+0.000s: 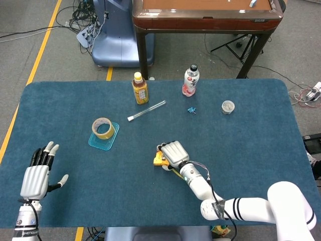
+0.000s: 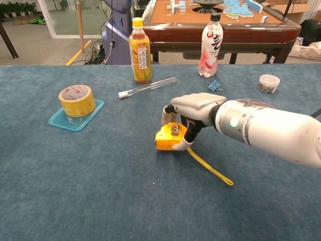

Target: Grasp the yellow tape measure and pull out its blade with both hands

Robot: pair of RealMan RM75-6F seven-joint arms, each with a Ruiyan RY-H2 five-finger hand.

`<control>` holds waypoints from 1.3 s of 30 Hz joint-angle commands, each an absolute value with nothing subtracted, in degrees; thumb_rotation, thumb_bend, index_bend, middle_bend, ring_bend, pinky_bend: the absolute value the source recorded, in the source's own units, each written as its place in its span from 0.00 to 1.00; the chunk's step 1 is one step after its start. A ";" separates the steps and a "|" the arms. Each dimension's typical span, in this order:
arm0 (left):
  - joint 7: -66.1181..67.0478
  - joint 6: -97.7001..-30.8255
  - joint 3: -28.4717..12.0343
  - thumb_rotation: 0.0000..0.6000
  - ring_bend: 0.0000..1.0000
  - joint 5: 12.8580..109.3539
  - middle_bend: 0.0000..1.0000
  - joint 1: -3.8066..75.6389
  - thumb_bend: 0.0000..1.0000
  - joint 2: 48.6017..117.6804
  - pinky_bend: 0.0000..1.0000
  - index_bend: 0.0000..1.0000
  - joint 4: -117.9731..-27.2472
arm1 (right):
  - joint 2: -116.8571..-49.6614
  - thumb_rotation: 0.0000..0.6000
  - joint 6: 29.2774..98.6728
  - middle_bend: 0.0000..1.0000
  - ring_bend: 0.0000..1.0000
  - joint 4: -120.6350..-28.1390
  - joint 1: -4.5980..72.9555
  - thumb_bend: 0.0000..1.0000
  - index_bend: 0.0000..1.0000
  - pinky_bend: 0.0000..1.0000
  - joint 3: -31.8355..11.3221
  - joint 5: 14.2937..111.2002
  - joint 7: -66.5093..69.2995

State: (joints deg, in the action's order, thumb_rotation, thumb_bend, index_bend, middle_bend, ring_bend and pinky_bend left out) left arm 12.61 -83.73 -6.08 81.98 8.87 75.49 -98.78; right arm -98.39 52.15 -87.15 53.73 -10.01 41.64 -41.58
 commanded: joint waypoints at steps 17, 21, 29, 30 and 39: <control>7.32 -70.01 -14.15 1.00 0.00 69.81 0.00 20.35 0.21 77.70 0.00 0.00 -109.50 | -98.62 1.00 64.39 0.68 0.56 -98.01 59.69 0.70 0.65 0.39 -18.61 37.05 -45.86; 7.08 -69.46 -14.85 1.00 0.00 67.90 0.00 21.77 0.21 79.63 0.00 0.00 -109.33 | -100.19 1.00 66.17 0.69 0.58 -97.89 60.61 0.70 0.65 0.40 -19.40 36.56 -46.09; 6.77 -68.91 -15.14 1.00 0.00 65.85 0.00 23.99 0.21 83.31 0.00 0.00 -107.96 | -103.57 1.00 70.37 0.70 0.61 -97.02 61.41 0.70 0.67 0.40 -19.71 36.69 -46.69; 6.51 -68.81 -15.14 1.00 0.00 65.68 0.00 24.16 0.21 83.64 0.00 0.00 -107.76 | -103.93 1.00 70.61 0.70 0.61 -96.96 61.39 0.70 0.67 0.40 -19.73 36.70 -46.55; 5.46 -69.54 -15.27 1.00 0.00 65.12 0.00 25.53 0.21 87.21 0.00 0.00 -106.04 | -107.14 1.00 72.29 0.70 0.62 -95.29 61.89 0.72 0.67 0.40 -21.03 37.01 -45.85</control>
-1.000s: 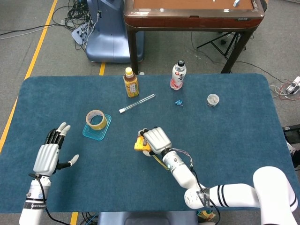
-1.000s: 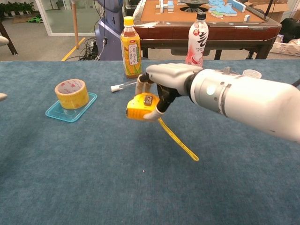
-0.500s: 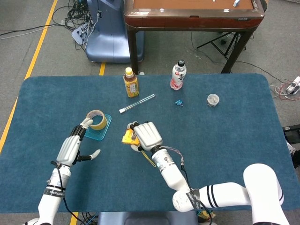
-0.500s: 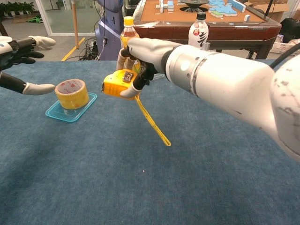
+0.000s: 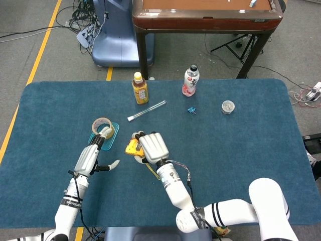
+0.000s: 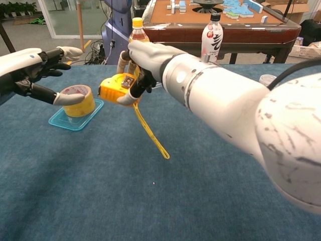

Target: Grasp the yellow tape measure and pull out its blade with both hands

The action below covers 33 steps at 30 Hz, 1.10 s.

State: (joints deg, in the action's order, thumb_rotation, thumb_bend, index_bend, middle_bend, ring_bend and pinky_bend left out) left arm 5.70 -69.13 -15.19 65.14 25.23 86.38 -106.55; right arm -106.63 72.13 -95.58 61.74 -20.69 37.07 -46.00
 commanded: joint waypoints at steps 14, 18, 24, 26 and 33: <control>6.82 -72.97 -15.81 1.00 0.00 64.81 0.00 26.66 0.21 92.33 0.00 0.00 -103.17 | -109.93 1.00 72.43 0.70 0.63 -93.50 62.45 0.74 0.68 0.40 -22.59 36.25 -45.81; 6.60 -73.10 -16.05 1.00 0.00 64.25 0.00 26.88 0.21 93.16 0.00 0.00 -102.74 | -110.68 1.00 72.04 0.71 0.64 -92.73 62.64 0.75 0.69 0.40 -22.94 36.47 -45.30; 6.81 -73.32 -16.13 1.00 0.00 63.84 0.00 27.07 0.21 93.72 0.00 0.00 -101.91 | -111.28 1.00 71.16 0.71 0.64 -91.88 62.77 0.75 0.69 0.40 -23.51 36.28 -44.65; 6.77 -73.39 -16.18 1.00 0.00 63.77 0.00 27.11 0.21 93.89 0.00 0.00 -101.62 | -111.42 1.00 70.96 0.71 0.64 -91.80 62.80 0.75 0.69 0.40 -23.64 36.34 -44.47; 6.64 -73.55 -16.24 1.00 0.00 63.28 0.00 27.07 0.21 94.20 0.00 0.00 -100.73 | -111.42 1.00 70.84 0.71 0.64 -91.93 62.58 0.76 0.69 0.40 -23.59 36.66 -44.23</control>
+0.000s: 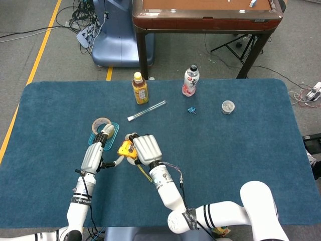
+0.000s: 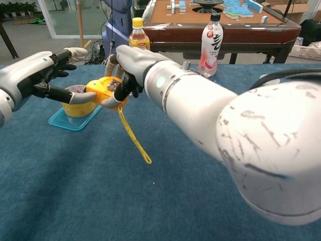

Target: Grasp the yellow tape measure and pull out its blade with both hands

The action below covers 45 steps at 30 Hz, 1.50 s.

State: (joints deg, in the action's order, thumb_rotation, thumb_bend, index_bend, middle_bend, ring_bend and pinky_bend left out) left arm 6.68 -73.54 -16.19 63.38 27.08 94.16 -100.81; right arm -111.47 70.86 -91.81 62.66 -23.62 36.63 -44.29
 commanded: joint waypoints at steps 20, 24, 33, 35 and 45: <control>7.67 -73.86 -16.60 1.00 0.00 62.02 0.00 27.14 0.21 94.05 0.00 0.00 -99.82 | -110.59 1.00 70.08 0.72 0.65 -92.16 61.41 0.77 0.70 0.40 -23.04 37.49 -43.10; 7.78 -73.91 -16.62 1.00 0.00 61.89 0.00 27.11 0.21 93.93 0.00 0.00 -99.89 | -110.45 1.00 69.75 0.72 0.65 -92.07 61.22 0.77 0.70 0.40 -22.92 37.46 -42.84; 8.24 -73.80 -16.82 1.00 0.00 61.15 0.00 27.19 0.21 93.68 0.00 0.00 -99.79 | -109.85 1.00 69.52 0.72 0.65 -92.62 60.69 0.77 0.70 0.40 -22.51 37.48 -42.67; 8.47 -73.86 -16.91 1.00 0.00 60.87 0.00 27.17 0.21 93.56 0.00 0.00 -99.86 | -109.68 1.00 69.57 0.72 0.65 -92.82 60.57 0.77 0.70 0.40 -22.43 37.53 -42.66; 8.42 -74.49 -17.85 1.00 0.00 59.82 0.00 26.95 0.21 92.95 0.00 0.00 -100.20 | -108.96 1.00 69.37 0.72 0.65 -93.77 60.15 0.77 0.71 0.40 -22.11 37.19 -42.71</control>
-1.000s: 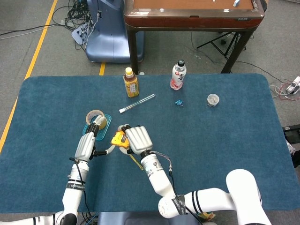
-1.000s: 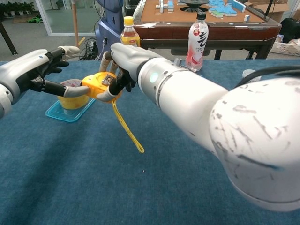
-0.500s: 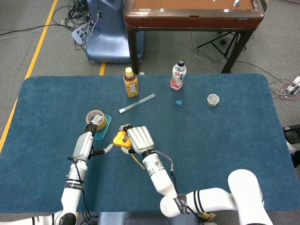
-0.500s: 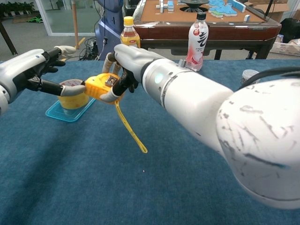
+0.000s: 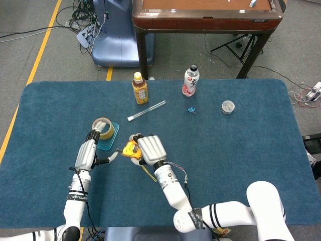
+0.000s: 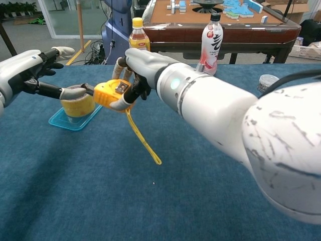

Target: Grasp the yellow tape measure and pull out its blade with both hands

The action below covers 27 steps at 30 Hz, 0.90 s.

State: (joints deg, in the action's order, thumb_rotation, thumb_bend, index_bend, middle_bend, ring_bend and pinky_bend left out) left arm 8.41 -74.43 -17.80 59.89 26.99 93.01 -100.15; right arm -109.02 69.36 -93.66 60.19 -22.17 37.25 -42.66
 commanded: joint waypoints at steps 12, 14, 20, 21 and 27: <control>8.13 -74.62 -18.51 1.00 0.00 58.55 0.00 26.74 0.21 92.24 0.00 0.00 -100.10 | -108.40 1.00 69.56 0.72 0.66 -94.78 60.12 0.77 0.71 0.40 -22.08 36.58 -43.18; 8.03 -74.54 -18.61 1.00 0.00 58.28 0.00 26.66 0.21 91.97 0.00 0.00 -100.06 | -108.31 1.00 69.63 0.72 0.66 -94.95 60.09 0.77 0.71 0.40 -22.04 36.48 -43.24; 6.86 -74.32 -19.04 1.00 0.00 57.66 0.00 26.31 0.21 91.24 0.00 0.00 -100.00 | -108.17 1.00 69.60 0.72 0.66 -94.97 60.10 0.77 0.71 0.40 -21.99 36.17 -43.32; 6.71 -74.27 -19.04 1.00 0.00 57.66 0.00 26.28 0.21 91.16 0.00 0.01 -99.97 | -108.18 1.00 69.59 0.72 0.66 -94.95 60.12 0.77 0.71 0.40 -22.01 36.15 -43.31; 5.65 -74.11 -19.04 1.00 0.00 57.84 0.00 26.12 0.21 90.97 0.00 0.13 -99.80 | -108.18 1.00 69.49 0.72 0.66 -94.90 60.23 0.77 0.71 0.40 -21.98 35.79 -43.41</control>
